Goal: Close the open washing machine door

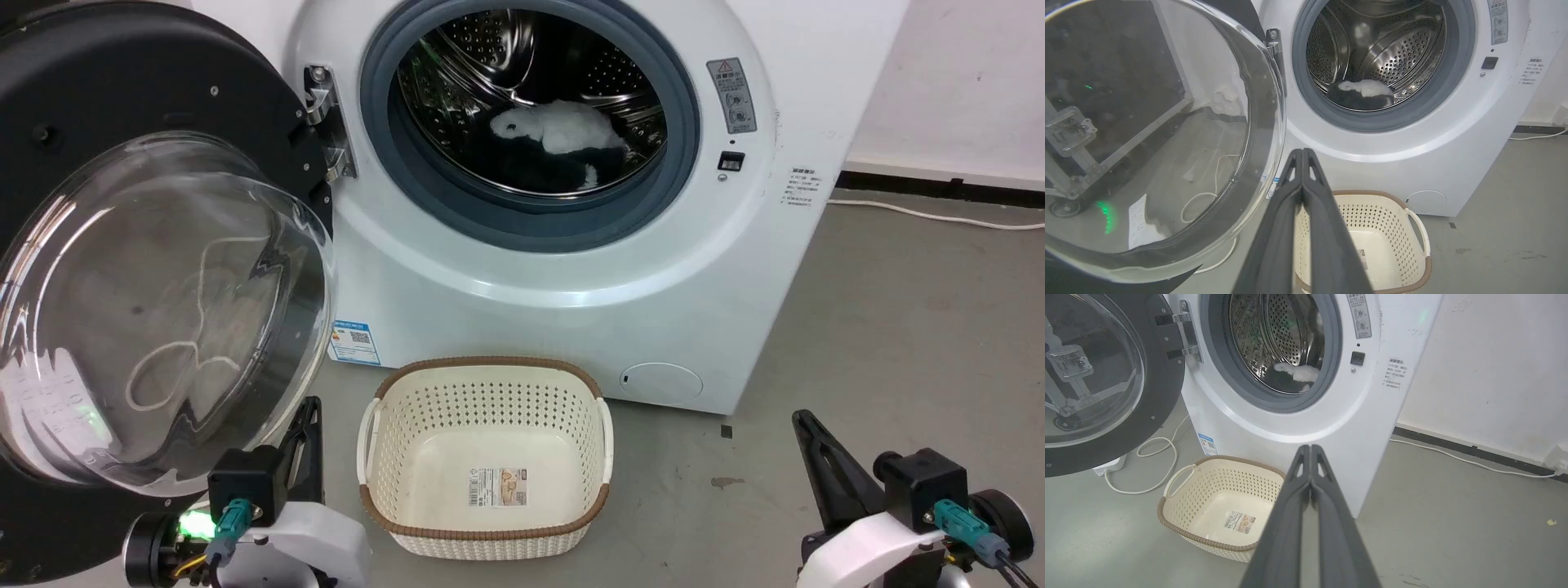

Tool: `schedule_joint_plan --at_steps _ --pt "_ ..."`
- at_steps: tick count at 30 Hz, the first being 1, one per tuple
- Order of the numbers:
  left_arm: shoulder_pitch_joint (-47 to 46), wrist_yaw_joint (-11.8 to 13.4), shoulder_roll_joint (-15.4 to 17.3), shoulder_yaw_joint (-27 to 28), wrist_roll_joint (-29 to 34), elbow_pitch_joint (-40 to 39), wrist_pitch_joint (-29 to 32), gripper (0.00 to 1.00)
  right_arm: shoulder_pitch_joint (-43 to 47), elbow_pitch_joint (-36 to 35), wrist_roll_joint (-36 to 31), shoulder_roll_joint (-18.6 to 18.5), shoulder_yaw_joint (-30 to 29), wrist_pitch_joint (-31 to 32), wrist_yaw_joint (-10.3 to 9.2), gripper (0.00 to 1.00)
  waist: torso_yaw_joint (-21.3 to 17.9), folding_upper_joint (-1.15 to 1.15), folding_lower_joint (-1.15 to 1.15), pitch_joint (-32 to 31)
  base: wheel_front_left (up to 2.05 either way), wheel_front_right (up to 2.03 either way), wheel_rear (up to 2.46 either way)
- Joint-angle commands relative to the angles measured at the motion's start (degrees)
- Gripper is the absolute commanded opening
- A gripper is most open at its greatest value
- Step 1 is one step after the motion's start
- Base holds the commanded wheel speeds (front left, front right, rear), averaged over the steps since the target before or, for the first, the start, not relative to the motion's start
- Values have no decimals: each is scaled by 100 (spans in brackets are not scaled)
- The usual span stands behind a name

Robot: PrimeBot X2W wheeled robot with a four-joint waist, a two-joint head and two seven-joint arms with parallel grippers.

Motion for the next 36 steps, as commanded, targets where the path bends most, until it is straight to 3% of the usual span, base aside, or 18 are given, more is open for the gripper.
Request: schedule_joint_plan --at_steps 1,36 --pt "83 -31 -2 4 15 -25 3 0 -80 -26 -42 -1 -2 2 5 0 0 0 0 0 0 0 0" --pt "83 -31 -2 4 15 -25 3 0 -80 -26 -42 -1 -2 2 5 0 0 0 0 0 0 0 0"
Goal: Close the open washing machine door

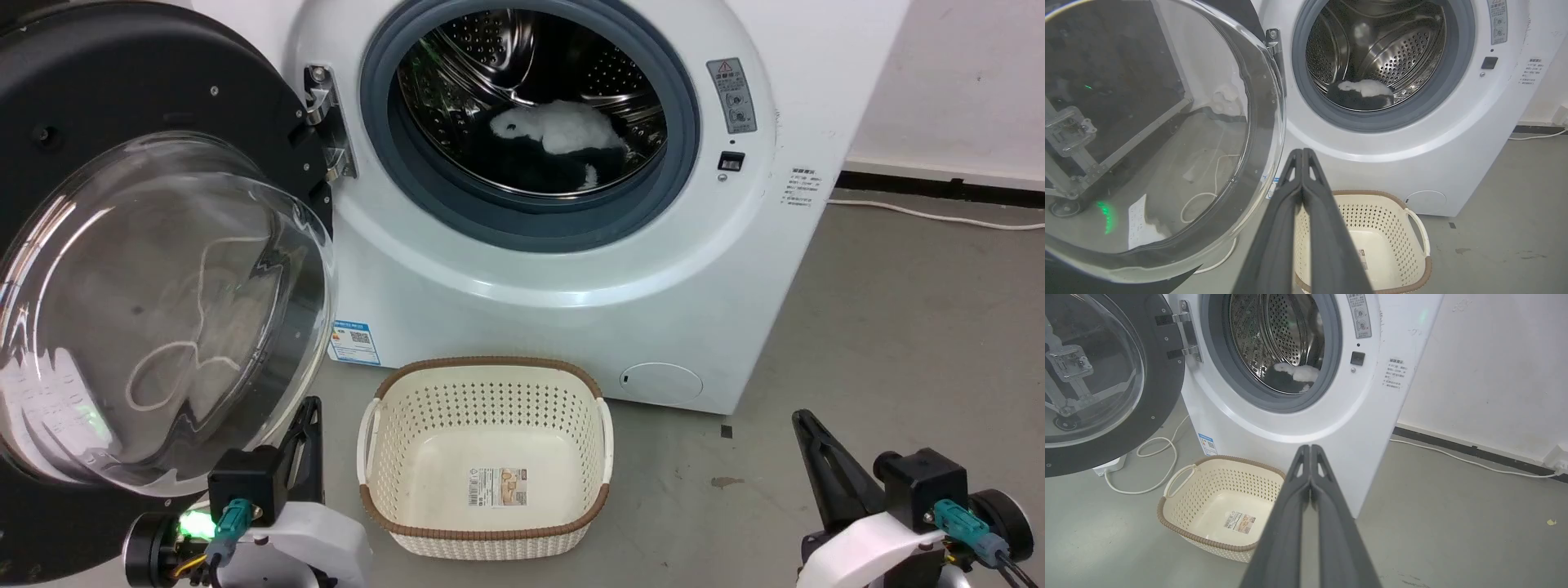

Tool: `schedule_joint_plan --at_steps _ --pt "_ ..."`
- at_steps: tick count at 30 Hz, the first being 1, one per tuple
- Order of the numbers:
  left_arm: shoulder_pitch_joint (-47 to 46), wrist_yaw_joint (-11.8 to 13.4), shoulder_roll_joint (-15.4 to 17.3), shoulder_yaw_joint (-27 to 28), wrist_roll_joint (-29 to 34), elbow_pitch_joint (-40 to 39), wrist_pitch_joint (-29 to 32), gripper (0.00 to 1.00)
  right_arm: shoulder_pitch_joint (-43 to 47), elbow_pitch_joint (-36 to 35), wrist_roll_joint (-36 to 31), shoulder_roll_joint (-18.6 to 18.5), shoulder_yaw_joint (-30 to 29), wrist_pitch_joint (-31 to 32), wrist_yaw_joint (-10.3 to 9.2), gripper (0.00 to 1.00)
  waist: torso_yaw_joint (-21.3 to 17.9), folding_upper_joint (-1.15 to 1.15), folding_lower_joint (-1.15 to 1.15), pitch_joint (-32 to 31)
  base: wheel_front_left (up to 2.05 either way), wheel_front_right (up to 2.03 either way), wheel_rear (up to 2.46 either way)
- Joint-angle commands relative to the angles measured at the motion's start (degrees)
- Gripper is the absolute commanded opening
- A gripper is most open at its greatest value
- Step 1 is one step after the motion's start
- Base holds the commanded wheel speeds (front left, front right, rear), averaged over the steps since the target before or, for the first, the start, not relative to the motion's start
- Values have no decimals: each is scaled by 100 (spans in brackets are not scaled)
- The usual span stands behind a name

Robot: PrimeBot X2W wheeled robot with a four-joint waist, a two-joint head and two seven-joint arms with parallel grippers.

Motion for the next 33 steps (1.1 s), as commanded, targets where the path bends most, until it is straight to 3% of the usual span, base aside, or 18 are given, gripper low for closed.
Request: schedule_joint_plan --at_steps 1,5,6,33 --pt "82 -31 -2 4 15 -25 3 0 -80 -26 -42 -1 -2 2 5 0 0 0 0 0 0 0 0" --pt "82 -31 -2 4 15 -25 3 0 -80 -26 -42 -1 -2 2 5 0 0 0 0 0 0 0 0" --pt "1 0 0 -3 -3 1 -1 100 1 1 2 0 -1 -1 0 100 0 0 0 0 0 0 0" --pt "90 11 29 -191 -411 105 -286 100 145 105 389 0 10 -307 1 100 15 0 0 -3 0 0 0"
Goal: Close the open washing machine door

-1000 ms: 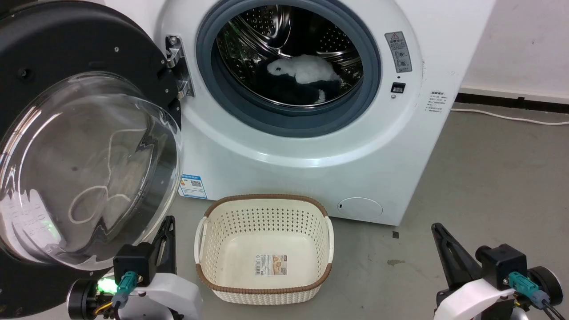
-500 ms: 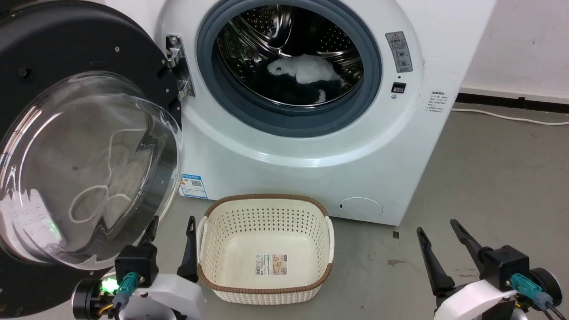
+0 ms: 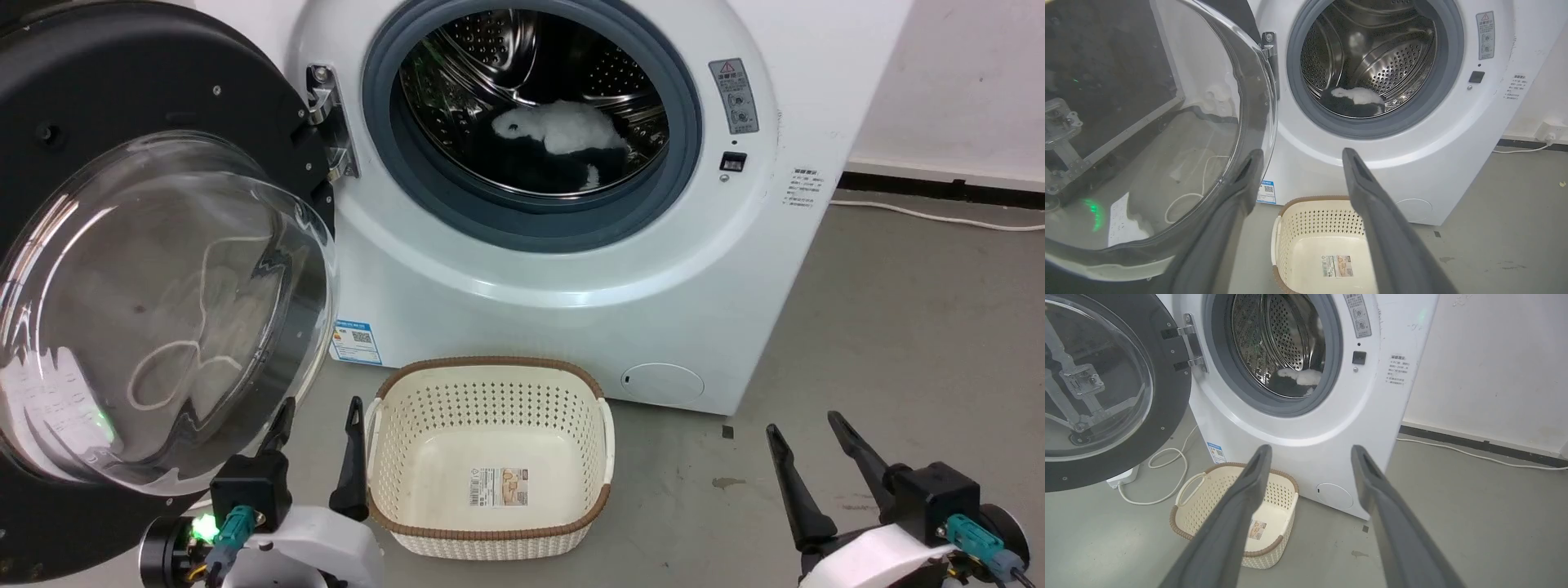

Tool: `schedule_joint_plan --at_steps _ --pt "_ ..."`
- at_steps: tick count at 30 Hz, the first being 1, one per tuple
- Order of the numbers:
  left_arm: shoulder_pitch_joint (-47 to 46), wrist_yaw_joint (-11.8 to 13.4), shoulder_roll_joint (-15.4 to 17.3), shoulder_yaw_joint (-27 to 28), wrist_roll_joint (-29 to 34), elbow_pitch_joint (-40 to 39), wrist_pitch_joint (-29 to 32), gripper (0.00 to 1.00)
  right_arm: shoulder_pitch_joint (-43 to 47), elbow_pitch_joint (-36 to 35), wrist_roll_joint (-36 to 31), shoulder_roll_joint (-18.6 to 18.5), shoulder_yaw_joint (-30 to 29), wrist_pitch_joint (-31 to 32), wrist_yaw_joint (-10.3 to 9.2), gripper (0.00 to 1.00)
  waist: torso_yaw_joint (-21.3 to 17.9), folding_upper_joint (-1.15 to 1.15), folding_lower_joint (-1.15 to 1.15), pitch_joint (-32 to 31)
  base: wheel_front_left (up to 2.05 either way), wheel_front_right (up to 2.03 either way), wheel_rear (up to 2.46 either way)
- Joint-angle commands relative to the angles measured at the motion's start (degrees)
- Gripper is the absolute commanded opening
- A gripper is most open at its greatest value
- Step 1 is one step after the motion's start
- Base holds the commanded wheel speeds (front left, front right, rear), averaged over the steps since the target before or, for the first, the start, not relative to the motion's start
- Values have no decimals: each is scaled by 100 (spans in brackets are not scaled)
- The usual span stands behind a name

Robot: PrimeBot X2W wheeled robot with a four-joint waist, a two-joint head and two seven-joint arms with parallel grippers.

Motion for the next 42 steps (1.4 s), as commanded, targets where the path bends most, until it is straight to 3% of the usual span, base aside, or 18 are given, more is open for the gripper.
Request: schedule_joint_plan --at_steps 1,26,27,28,29,36,42 --pt "94 8 24 -31 -67 19 -65 100 56 16 73 0 5 -70 1 100 -3 0 0 0 0 0 0" --pt "142 55 87 -268 -525 134 -354 100 186 175 482 -1 -33 -393 2 100 -13 0 0 25 0 0 0" --pt "146 57 86 -272 -554 137 -365 83 191 183 498 -1 -32 -405 2 100 -12 0 0 26 0 0 0" --pt "148 59 86 -278 -580 139 -377 20 195 192 515 -1 -32 -417 2 100 -10 0 0 25 0 0 0" --pt "150 52 87 -288 -608 140 -389 0 199 202 532 -1 -33 -429 2 100 -7 0 0 24 0 0 0" --pt "143 20 76 -244 -747 -62 -520 0 261 248 644 -1 -56 -512 2 100 81 0 0 10 0 0 0" --pt "85 30 20 211 -747 -794 -586 0 314 283 704 -1 -79 -572 2 100 277 0 0 -27 0 0 0"
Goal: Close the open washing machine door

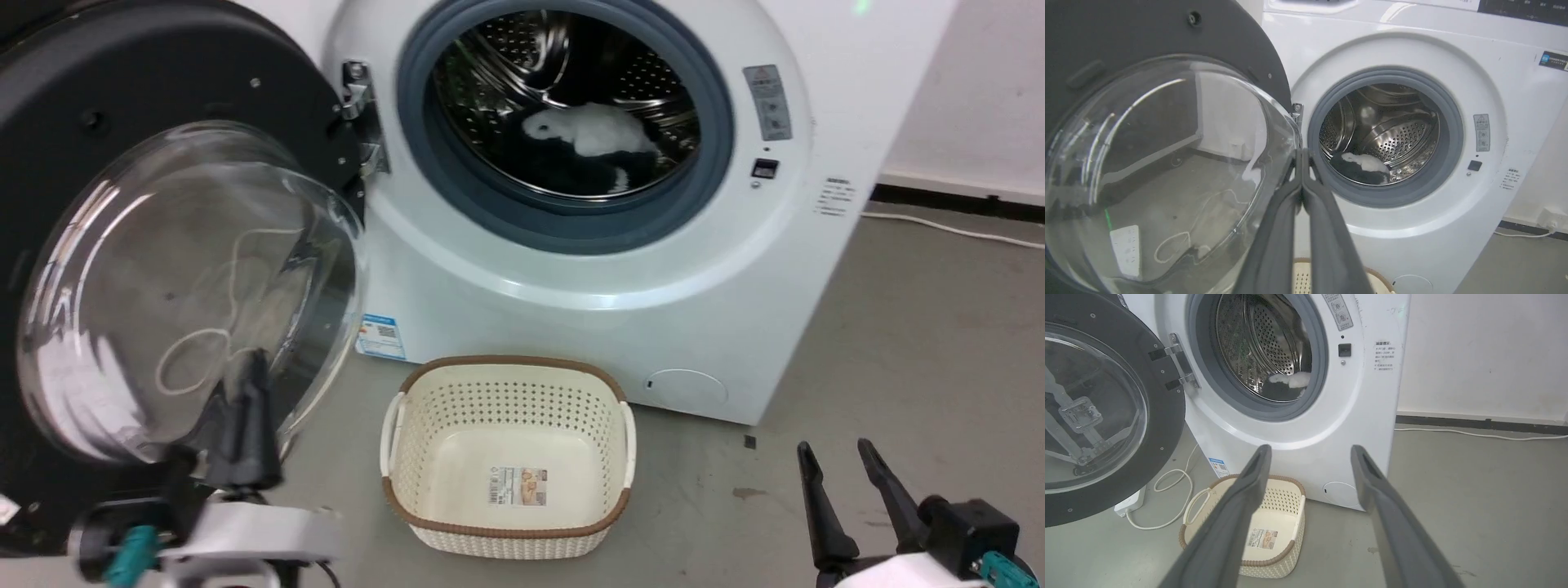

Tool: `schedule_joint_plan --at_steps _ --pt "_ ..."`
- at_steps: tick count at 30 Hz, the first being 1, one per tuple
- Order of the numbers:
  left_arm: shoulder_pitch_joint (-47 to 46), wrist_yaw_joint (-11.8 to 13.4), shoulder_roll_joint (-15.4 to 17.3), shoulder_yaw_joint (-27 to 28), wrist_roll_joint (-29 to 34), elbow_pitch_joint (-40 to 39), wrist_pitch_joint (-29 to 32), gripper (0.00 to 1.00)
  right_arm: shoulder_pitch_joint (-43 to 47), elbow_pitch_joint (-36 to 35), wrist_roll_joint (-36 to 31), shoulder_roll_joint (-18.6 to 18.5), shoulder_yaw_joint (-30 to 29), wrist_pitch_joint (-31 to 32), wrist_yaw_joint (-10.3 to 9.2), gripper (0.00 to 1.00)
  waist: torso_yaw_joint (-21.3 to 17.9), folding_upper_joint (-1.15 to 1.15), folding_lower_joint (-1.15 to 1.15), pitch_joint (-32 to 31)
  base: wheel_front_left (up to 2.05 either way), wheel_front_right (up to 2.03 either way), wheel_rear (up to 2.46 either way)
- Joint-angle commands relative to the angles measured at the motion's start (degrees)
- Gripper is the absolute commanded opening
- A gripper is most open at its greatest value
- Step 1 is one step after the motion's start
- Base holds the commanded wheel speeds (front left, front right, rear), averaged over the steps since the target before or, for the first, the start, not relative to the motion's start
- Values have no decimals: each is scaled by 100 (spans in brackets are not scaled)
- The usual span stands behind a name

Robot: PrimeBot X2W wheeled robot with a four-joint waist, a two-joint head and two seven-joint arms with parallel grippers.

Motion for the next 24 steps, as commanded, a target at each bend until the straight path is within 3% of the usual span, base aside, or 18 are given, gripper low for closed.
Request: schedule_joint_plan --at_steps 1,9,13,18,24 --pt "-17 -5 -7 219 -41 -306 -72 0 103 46 70 -1 -24 -71 4 100 155 0 0 -34 0 0 0" --pt "-153 243 -18 1169 -441 -1066 -156 0 170 116 169 -1 -97 -155 4 100 665 0 0 -112 0 0 0" --pt "-256 65 -14 1913 -623 -951 -204 0 204 146 237 -1 -127 -202 4 100 987 0 0 -123 0 0 0" --pt "-539 -245 494 2601 -730 -120 -263 0 181 162 245 -1 -180 -262 4 100 1298 0 0 23 0 0 0" --pt "-1120 -375 1406 2840 -1026 1222 181 0 5 6 91 -1 -320 -185 4 100 1437 0 0 503 0 0 0"
